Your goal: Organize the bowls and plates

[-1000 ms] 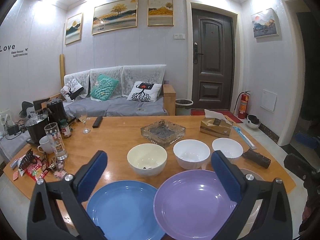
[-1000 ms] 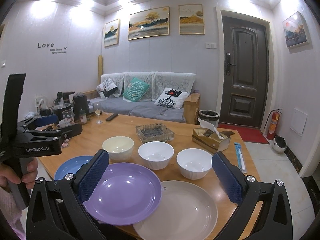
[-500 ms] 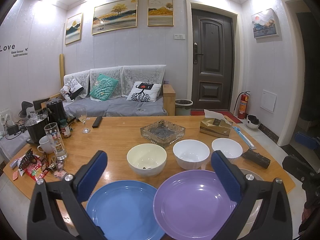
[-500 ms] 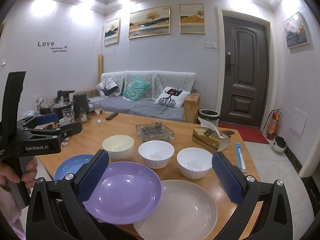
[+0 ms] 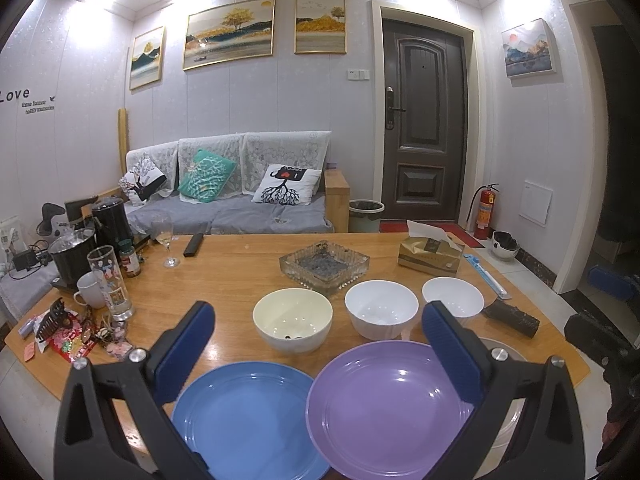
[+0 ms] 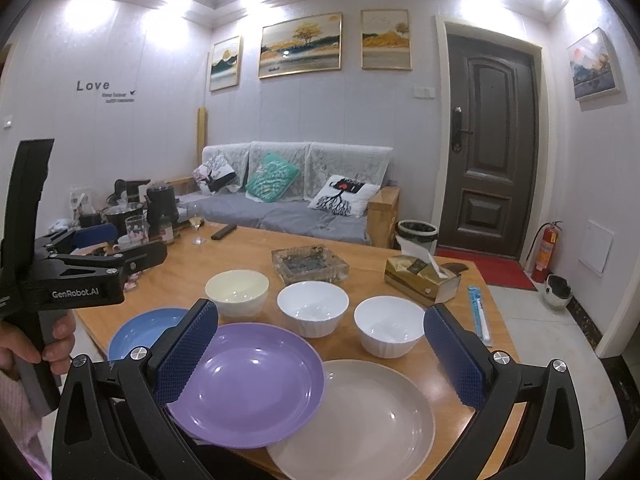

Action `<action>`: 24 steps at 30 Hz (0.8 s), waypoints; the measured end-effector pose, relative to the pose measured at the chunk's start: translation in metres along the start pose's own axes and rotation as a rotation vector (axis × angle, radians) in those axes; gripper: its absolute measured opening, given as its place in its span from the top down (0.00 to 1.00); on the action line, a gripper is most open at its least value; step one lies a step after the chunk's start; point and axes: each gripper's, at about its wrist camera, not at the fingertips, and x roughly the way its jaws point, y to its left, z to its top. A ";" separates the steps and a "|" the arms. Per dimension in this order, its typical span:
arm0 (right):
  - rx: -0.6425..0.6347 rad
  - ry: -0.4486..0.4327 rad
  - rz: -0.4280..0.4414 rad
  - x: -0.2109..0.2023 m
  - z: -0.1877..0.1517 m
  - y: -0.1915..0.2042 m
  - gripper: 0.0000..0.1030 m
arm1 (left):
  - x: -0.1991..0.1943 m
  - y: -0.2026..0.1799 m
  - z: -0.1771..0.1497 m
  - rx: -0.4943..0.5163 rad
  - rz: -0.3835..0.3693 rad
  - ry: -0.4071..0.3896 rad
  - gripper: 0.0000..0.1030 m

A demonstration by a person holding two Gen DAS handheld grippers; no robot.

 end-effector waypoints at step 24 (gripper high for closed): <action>0.269 0.384 0.059 0.091 -0.082 -0.036 0.57 | 0.101 0.042 -0.080 -0.254 -0.099 0.419 0.57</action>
